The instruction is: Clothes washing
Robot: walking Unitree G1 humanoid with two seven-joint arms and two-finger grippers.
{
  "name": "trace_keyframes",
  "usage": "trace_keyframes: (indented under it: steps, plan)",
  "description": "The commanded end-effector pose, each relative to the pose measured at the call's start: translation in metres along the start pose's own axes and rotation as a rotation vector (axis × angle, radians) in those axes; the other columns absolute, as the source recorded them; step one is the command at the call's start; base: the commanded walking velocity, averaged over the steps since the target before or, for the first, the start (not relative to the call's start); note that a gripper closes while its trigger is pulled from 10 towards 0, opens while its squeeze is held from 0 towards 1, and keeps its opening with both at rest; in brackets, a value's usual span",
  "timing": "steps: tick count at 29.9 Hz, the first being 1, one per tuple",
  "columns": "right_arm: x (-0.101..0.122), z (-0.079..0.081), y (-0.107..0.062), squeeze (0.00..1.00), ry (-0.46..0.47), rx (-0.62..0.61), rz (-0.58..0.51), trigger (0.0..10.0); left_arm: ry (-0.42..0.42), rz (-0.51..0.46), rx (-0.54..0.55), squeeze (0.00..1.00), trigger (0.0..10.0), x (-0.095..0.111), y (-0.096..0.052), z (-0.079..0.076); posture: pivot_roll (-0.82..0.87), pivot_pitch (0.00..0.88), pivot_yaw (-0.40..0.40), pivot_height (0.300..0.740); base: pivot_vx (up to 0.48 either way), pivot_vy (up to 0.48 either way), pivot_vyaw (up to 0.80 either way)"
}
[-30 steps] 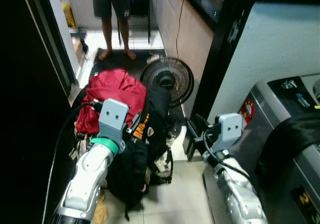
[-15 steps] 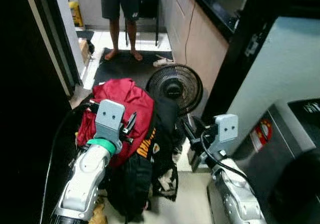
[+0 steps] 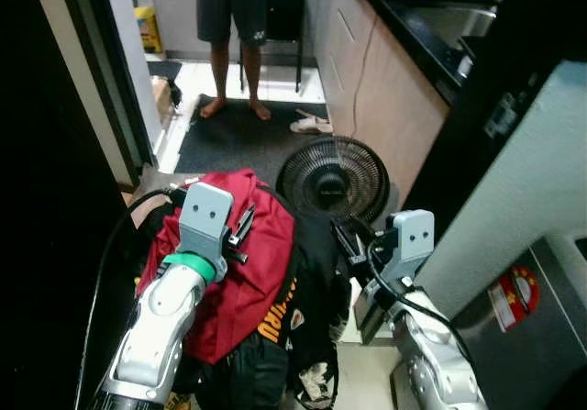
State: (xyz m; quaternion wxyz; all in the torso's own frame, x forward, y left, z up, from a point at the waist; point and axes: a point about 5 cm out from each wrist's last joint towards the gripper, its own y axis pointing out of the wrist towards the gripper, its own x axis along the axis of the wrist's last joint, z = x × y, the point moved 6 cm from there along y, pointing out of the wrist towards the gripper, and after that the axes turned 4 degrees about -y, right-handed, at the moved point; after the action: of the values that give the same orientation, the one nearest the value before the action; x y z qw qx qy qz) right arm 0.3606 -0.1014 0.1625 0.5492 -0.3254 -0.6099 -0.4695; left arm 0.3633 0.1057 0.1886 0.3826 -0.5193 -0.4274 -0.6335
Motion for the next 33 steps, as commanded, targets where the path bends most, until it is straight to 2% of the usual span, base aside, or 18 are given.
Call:
trace_keyframes:
  steps: [1,12,13,15,16,17,19,21,23,24,25,32,33]
  plan:
    - [-0.002,-0.007,-0.004,0.00,-0.002,-0.018,0.014,10.0,-0.008,0.013,-0.011,0.00,10.0,-0.004,0.000,-0.005,-0.05,0.052,0.021,0.740,0.382,0.000,0.00]
    - [0.008,-0.007,-0.002,0.00,-0.003,-0.013,-0.018,10.0,-0.018,0.000,-0.005,0.00,10.0,0.005,0.002,-0.002,-0.05,0.053,0.021,0.740,0.346,0.000,0.00]
    - [0.016,-0.007,0.001,0.00,-0.015,-0.005,-0.039,10.0,-0.039,-0.002,-0.008,0.00,10.0,0.009,0.004,-0.001,-0.05,0.055,0.021,0.740,0.000,0.000,0.00]
    - [0.031,-0.005,0.005,0.00,-0.043,0.030,-0.075,10.0,-0.076,0.121,-0.077,0.00,10.0,-0.004,0.005,-0.005,-0.05,0.052,0.022,0.740,0.000,0.000,0.00]
    - [0.031,-0.005,0.005,0.00,-0.043,0.030,-0.075,10.0,-0.076,0.121,-0.077,0.00,10.0,-0.004,0.005,-0.005,-0.05,0.052,0.022,0.740,0.000,0.000,0.00]
    - [0.034,-0.005,0.006,0.00,-0.050,0.039,-0.081,10.0,-0.099,0.190,-0.093,0.00,10.0,-0.013,0.003,-0.005,-0.05,0.052,0.022,0.740,0.000,0.000,0.00]
    - [0.034,-0.005,0.006,0.00,-0.050,0.039,-0.081,10.0,-0.099,0.190,-0.093,0.00,10.0,-0.013,0.003,-0.005,-0.05,0.052,0.022,0.740,0.000,0.000,0.00]
    - [0.032,-0.005,0.005,0.00,-0.056,0.043,-0.075,10.0,-0.165,0.271,-0.080,0.00,10.0,-0.025,-0.002,0.003,-0.05,0.053,0.024,0.740,0.000,0.000,0.00]
    - [0.031,-0.006,0.004,0.00,-0.057,0.043,-0.071,10.0,-0.182,0.287,-0.067,0.00,10.0,-0.027,-0.003,0.007,-0.05,0.053,0.024,0.740,0.000,0.000,0.00]
    - [0.030,-0.007,0.003,0.00,-0.055,0.040,-0.068,10.0,-0.189,0.295,-0.052,0.87,10.0,-0.026,-0.004,0.012,-0.05,0.053,0.024,0.740,0.000,0.000,0.00]
    - [0.030,-0.007,0.003,0.00,-0.053,0.038,-0.067,10.0,-0.189,0.289,-0.037,1.00,10.0,-0.022,-0.005,0.018,-0.05,0.053,0.024,0.740,0.000,0.000,0.00]
    - [0.030,-0.006,0.004,0.00,-0.050,0.043,-0.063,10.0,-0.226,0.246,0.009,1.00,10.0,0.002,-0.002,0.038,-0.05,0.056,0.027,0.740,0.000,0.000,0.00]
    - [0.029,-0.006,0.004,0.00,-0.049,0.046,-0.060,10.0,-0.228,0.241,0.027,1.00,10.0,0.006,-0.003,0.047,-0.05,0.056,0.027,0.740,0.000,0.000,0.00]
